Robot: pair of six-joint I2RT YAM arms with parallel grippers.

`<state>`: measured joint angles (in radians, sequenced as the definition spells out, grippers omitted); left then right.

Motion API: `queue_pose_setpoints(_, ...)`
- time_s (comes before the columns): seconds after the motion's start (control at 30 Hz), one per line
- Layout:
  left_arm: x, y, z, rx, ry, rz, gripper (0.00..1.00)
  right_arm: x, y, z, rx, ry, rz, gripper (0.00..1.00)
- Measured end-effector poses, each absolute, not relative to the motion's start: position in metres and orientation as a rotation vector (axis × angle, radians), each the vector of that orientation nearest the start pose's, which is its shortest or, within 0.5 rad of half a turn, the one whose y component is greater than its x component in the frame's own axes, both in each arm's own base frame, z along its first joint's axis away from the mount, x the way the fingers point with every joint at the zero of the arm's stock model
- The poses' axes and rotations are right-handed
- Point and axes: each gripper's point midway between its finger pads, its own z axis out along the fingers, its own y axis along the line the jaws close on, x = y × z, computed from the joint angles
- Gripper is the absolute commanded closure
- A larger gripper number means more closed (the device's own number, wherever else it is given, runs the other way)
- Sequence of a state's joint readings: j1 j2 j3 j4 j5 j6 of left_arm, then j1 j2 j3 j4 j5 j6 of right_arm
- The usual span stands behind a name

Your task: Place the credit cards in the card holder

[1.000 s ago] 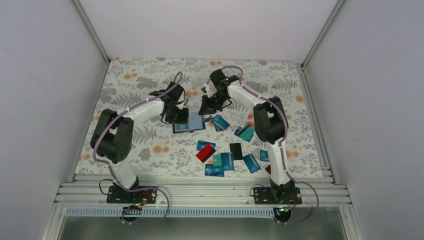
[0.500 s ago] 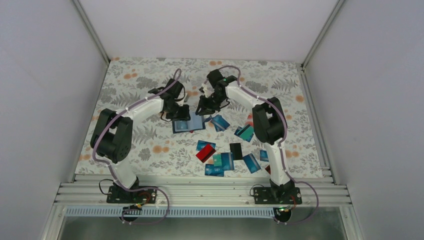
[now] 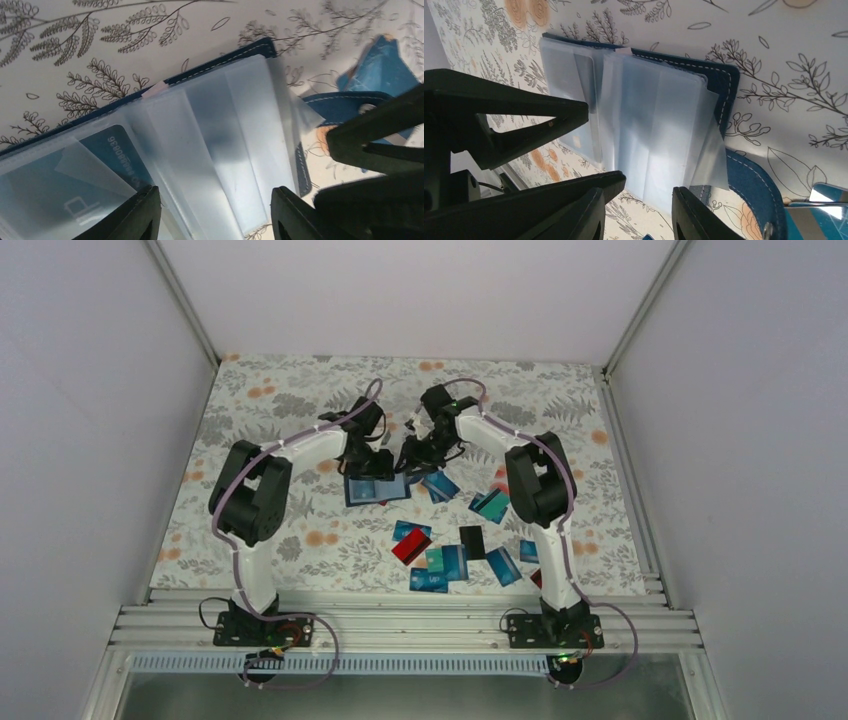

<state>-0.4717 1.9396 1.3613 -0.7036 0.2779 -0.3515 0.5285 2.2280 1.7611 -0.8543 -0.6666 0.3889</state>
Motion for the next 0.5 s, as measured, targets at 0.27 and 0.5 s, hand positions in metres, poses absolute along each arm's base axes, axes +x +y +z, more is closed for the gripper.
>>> queue_pose_setpoints(0.27, 0.355, -0.237, 0.033, 0.266, 2.964, -0.433, 0.51, 0.358, 0.328, 0.047, -0.328, 3.039, 1.097, 0.66)
queue_pose_setpoints(0.5, 0.359, -0.237, 0.026, 0.281, 2.959, -0.340, 0.97, 0.354, 0.327, 0.043, -0.334, 3.048, 1.118, 0.68)
